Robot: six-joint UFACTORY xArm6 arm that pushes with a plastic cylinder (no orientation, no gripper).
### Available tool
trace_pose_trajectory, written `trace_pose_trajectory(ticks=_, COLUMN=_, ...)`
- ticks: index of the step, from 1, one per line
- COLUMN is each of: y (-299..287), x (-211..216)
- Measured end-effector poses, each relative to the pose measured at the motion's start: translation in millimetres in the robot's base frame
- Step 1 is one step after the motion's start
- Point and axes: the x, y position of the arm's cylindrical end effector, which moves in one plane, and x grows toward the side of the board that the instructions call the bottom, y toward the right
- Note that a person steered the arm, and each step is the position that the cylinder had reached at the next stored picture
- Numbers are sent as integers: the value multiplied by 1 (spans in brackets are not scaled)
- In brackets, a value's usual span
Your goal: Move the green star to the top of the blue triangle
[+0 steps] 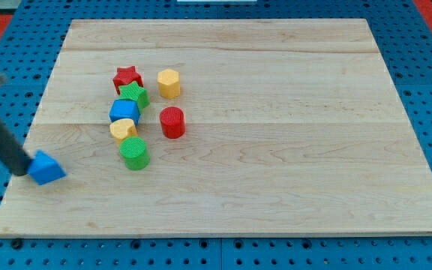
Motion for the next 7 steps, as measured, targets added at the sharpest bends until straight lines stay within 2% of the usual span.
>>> trace_pose_trajectory(ticks=1, y=52, x=-4)
trace_pose_trajectory(ticks=3, y=72, x=2)
trace_pose_trajectory(ticks=5, y=135, x=22)
trace_pose_trajectory(ticks=7, y=137, x=54)
